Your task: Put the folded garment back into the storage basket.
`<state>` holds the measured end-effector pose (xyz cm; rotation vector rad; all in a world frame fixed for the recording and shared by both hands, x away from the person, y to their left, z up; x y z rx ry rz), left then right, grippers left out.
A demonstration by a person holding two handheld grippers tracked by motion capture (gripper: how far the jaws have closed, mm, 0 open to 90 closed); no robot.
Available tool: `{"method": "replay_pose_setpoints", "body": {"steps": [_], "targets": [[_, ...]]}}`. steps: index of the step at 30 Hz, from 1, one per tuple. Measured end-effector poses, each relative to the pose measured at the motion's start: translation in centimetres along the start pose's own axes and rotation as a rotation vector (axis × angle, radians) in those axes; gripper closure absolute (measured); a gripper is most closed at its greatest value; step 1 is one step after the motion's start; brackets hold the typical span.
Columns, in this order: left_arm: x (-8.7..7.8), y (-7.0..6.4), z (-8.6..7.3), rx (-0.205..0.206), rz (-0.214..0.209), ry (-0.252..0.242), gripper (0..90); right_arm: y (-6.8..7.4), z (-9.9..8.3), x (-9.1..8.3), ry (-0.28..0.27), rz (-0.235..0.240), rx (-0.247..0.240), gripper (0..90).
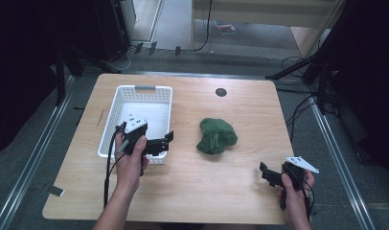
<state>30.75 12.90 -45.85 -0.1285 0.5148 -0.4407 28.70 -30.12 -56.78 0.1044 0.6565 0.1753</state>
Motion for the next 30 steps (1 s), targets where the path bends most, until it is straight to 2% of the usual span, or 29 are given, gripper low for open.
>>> {"method": "replay_pose_setpoints", "body": {"steps": [19,30], "targets": [[3.2,-4.1,1.0,0.021,-0.066,0.019,1.5,0.0,0.0,0.0,0.000,0.005,-0.001,1.9],[5.1,-6.2,0.9,0.028,-0.092,0.043,1.5,0.0,0.0,0.0,-0.001,0.010,0.001,1.9]]}}
Point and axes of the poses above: each handheld gripper's, and its own axes: x roughly forward along the jaws, z roughly out of its top, y roughly to its left, the point moved 3 cm from there along x, roughly forward along the jaws, and after that the axes turned 1 degree about -y, right-handed, at the moved point
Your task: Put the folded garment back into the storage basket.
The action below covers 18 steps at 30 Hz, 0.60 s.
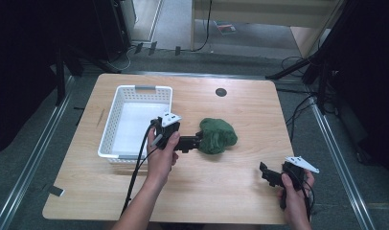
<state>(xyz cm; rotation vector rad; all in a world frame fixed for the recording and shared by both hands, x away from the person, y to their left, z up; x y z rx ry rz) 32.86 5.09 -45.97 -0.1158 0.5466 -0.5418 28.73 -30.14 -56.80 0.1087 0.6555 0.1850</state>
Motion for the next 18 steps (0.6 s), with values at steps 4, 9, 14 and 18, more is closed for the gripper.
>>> {"method": "replay_pose_setpoints", "body": {"steps": [4,9,14,18], "targets": [[0.7,-0.7,-0.1,0.009,-0.009,0.010,1.5,0.0,0.0,0.0,0.001,0.001,0.001,1.9],[1.5,-1.2,-0.3,0.015,-0.016,0.025,1.5,0.0,0.0,0.0,0.001,0.003,0.008,1.9],[2.4,-1.7,-0.6,0.012,-0.023,0.041,1.5,0.0,0.0,0.0,0.004,0.004,0.009,1.9],[3.3,-2.0,-0.9,0.014,-0.027,0.055,1.5,0.0,0.0,0.0,0.002,0.004,0.008,1.9]]}}
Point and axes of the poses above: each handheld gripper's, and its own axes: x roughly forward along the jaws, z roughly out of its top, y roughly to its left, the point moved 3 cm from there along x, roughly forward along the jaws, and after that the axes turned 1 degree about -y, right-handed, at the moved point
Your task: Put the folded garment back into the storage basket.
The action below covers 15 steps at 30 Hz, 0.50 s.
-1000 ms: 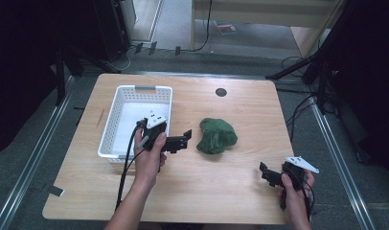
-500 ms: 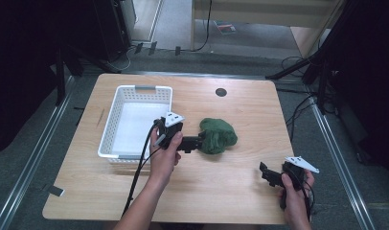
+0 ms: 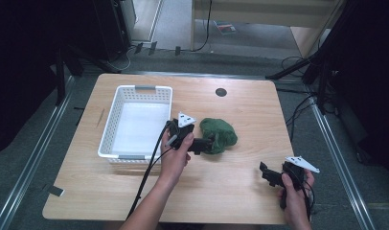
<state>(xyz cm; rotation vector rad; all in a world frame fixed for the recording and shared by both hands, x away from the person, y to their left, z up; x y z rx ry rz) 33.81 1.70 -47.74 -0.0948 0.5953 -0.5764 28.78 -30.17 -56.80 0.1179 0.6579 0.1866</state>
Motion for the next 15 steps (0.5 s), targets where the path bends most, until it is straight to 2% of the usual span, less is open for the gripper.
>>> {"method": "replay_pose_setpoints", "body": {"steps": [10,15], "targets": [[2.8,-0.9,-1.0,-0.004,-0.014,0.045,1.5,0.0,0.0,0.0,-0.001,0.002,-0.004,1.9],[4.2,-1.3,-1.4,-0.005,0.002,0.059,1.5,0.0,0.0,0.0,0.001,0.004,0.000,1.9]]}}
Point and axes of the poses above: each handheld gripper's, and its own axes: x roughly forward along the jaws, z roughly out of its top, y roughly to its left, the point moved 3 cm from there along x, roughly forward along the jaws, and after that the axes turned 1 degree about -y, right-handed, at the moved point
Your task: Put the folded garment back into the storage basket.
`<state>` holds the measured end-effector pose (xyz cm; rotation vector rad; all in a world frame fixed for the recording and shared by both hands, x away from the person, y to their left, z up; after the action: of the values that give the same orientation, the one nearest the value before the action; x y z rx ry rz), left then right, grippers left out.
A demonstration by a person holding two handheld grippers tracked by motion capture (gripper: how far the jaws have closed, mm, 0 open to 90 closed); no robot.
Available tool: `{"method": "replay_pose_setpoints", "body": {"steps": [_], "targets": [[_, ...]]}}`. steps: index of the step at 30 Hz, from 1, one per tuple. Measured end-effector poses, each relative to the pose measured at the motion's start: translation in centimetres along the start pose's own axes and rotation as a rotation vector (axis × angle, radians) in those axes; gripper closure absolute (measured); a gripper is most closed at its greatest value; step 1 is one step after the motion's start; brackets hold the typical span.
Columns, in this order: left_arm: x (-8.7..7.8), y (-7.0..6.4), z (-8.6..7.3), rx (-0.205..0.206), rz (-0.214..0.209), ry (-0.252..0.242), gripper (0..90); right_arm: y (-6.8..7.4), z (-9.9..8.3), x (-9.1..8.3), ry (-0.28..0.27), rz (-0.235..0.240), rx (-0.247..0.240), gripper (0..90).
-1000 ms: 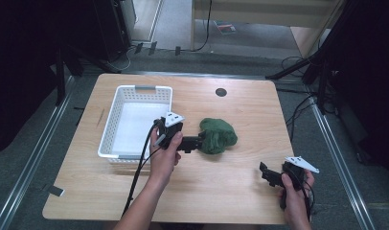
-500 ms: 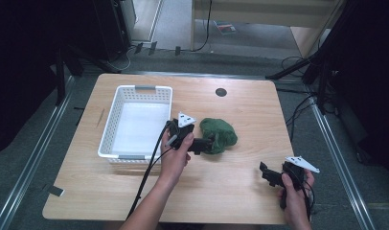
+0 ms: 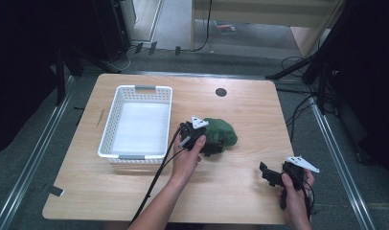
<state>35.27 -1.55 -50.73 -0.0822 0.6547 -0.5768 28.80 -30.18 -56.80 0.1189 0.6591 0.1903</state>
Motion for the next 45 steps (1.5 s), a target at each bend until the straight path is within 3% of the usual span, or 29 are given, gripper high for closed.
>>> {"method": "replay_pose_setpoints", "body": {"steps": [13,23,28,31,35,39,41,45], "targets": [[3.2,0.1,-0.9,-0.012,0.046,0.061,0.4,0.0,0.0,0.0,0.001,0.004,0.001,1.9],[4.5,0.2,-1.6,-0.021,0.041,0.090,0.0,0.0,0.0,0.0,0.002,0.004,0.001,1.9],[4.8,0.1,-1.9,-0.010,0.032,0.114,0.0,0.0,0.0,0.0,0.002,0.003,0.001,1.9],[5.0,0.0,-2.0,0.003,0.047,0.117,0.0,0.0,0.0,0.0,0.002,0.003,0.001,1.9],[5.6,-0.2,-2.2,0.023,0.080,0.160,0.6,0.0,0.0,0.0,0.002,0.003,0.001,1.9],[5.7,-0.1,-2.3,0.022,0.120,0.159,8.1,0.0,0.0,0.0,0.003,0.002,0.003,1.9],[5.7,-0.2,-2.2,0.026,0.118,0.156,13.3,0.0,0.0,0.0,0.004,0.002,0.003,1.9],[5.6,0.0,-2.1,0.031,0.113,0.155,15.2,0.0,0.0,0.0,0.004,0.004,0.004,1.9]]}}
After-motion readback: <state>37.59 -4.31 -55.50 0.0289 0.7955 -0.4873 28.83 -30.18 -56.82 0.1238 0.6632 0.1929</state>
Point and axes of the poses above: each handheld gripper's, and its own axes: x roughly forward along the jaws, z roughly out of its top, y roughly to its left, the point moved 3 cm from there along x, roughly forward along the jaws, and after that the axes turned 1 degree about -y, right-handed, at the moved point
